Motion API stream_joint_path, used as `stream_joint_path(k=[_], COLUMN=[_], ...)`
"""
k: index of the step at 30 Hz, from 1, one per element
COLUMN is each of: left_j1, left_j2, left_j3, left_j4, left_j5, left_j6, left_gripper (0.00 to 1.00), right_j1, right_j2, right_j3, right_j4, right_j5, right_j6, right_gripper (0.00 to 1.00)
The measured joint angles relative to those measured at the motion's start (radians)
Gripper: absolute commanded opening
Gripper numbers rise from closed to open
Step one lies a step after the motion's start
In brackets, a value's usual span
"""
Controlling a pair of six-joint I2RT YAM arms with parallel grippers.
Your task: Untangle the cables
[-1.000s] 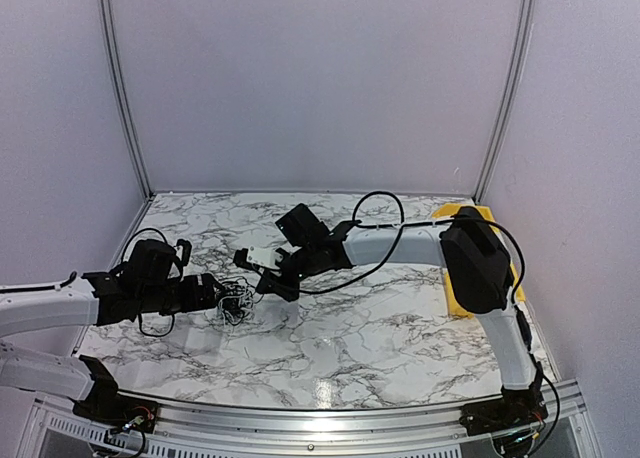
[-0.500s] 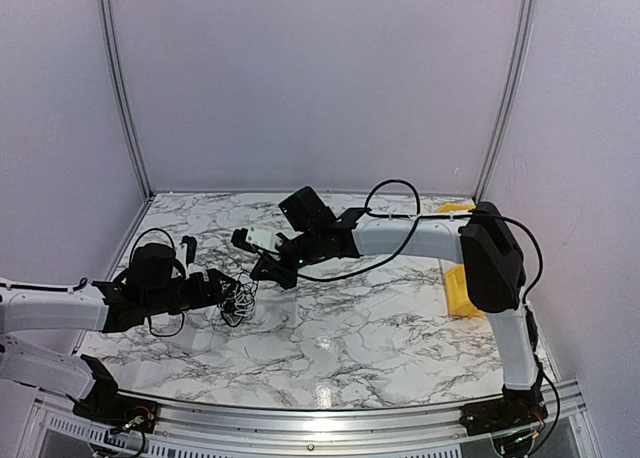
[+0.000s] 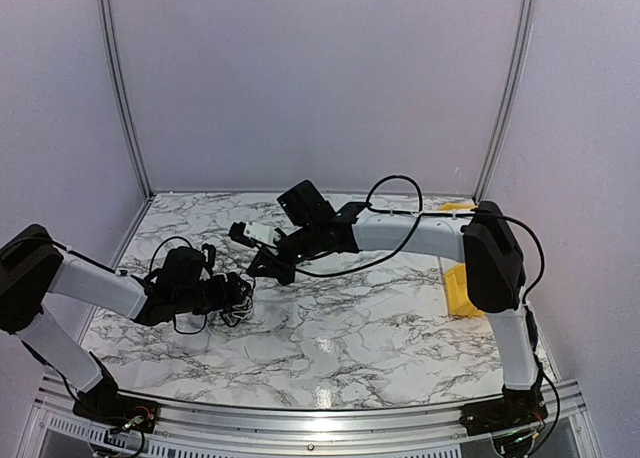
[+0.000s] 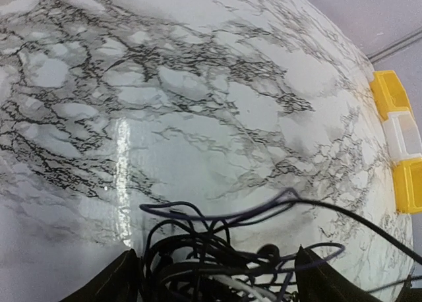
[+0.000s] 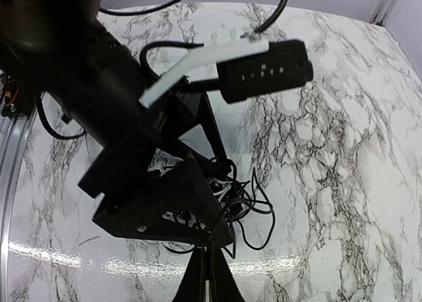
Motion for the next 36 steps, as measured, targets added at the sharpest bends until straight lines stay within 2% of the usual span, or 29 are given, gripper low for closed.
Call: stream_joint_path(k=[6, 14, 18, 36], left_j1=[-0.006, -0.008, -0.011, -0.01], left_j2=[0.076, 0.111, 0.117, 0.11], left_j3=[0.011, 0.008, 0.007, 0.005], left_j4=[0.043, 0.108, 0.116, 0.082], left_j5=[-0.085, -0.138, -0.154, -0.199], left_j6=[-0.075, -0.117, -0.119, -0.113], left_gripper=[0.8, 0.75, 0.75, 0.75], right_j1=[0.0, -0.011, -0.025, -0.224], right_j2=[-0.048, -0.161, -0.198, -0.309], right_j3=[0.111, 0.407, 0.494, 0.504], right_j4=[-0.093, -0.182, -0.212, -0.306], right_j5=[-0.006, -0.045, -0.08, -0.093], right_j6=[-0.013, -0.038, -0.065, -0.117], right_gripper=[0.0, 0.0, 0.0, 0.0])
